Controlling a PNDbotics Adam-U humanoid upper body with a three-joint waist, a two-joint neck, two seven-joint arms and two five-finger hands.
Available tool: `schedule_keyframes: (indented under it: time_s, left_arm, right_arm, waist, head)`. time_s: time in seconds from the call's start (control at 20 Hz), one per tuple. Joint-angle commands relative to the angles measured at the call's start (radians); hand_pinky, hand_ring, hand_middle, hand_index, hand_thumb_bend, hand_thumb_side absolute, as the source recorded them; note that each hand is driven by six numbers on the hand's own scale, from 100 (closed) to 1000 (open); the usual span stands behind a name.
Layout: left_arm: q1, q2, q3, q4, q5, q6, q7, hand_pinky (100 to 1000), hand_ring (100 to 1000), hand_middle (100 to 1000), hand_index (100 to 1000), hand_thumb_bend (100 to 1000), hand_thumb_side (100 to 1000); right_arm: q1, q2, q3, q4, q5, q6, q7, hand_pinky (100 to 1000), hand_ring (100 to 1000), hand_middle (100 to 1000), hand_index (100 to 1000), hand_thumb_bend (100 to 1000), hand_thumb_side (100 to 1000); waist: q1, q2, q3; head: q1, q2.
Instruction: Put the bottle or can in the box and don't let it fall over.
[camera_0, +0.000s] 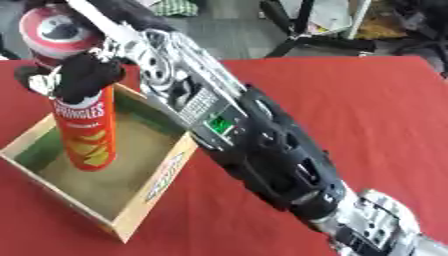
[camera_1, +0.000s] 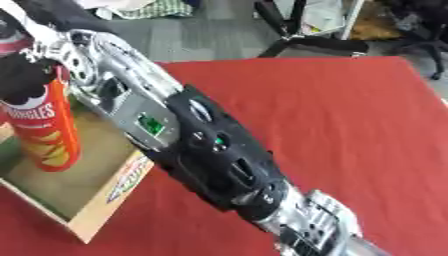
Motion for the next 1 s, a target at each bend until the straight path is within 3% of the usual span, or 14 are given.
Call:
schedule_keyframes:
  time_s: [0.05, 0.1, 0.3, 0.6, 1.0]
  left_arm:
    - [-0.009, 0.022, 0.012, -0.021, 0.0, 0.0, 0.005, 818, 824, 782, 699, 652, 421]
    - [-0.009, 0.022, 0.012, -0.021, 0.0, 0.0, 0.005, 818, 824, 782, 698, 652, 422]
    - [-0.008, 0.023, 0.012, -0.021, -0.001, 0.001, 0.006, 818, 824, 781, 699, 654, 422]
    - [-0.006, 0.025, 0.013, -0.02, -0.002, 0.002, 0.005, 818, 824, 781, 699, 657, 422]
    - [-0.002, 0.027, 0.014, -0.019, -0.003, 0.003, 0.004, 818, 823, 780, 699, 659, 422]
  right_arm:
    - [-0.011, 0.013, 0.016, 0.025, 0.011, -0.019, -0.005, 188, 505, 388, 503, 100, 100]
    - [-0.01, 0.014, 0.021, 0.034, 0.013, -0.028, -0.001, 316, 594, 488, 598, 276, 100]
    - [-0.012, 0.014, 0.031, 0.054, 0.055, -0.077, 0.048, 615, 785, 718, 764, 551, 238]
    - [-0.012, 0.014, 0.012, 0.052, 0.132, -0.098, 0.09, 671, 804, 756, 796, 611, 287]
    - [-0.01, -0.007, -0.037, -0.004, 0.102, -0.074, 0.059, 634, 779, 740, 768, 551, 253]
  waist:
    - [0.006, -0.011, 0.003]
    - [0.006, -0.011, 0.003]
    - [0.006, -0.013, 0.002]
    - [0.008, -0.018, -0.002]
    - [0.009, -0.026, -0.009]
  head:
    - [-0.002, -0.003]
    - [-0.001, -0.002]
    - [0.012, 0.002]
    - [0.025, 0.002]
    - [0.032, 0.004]
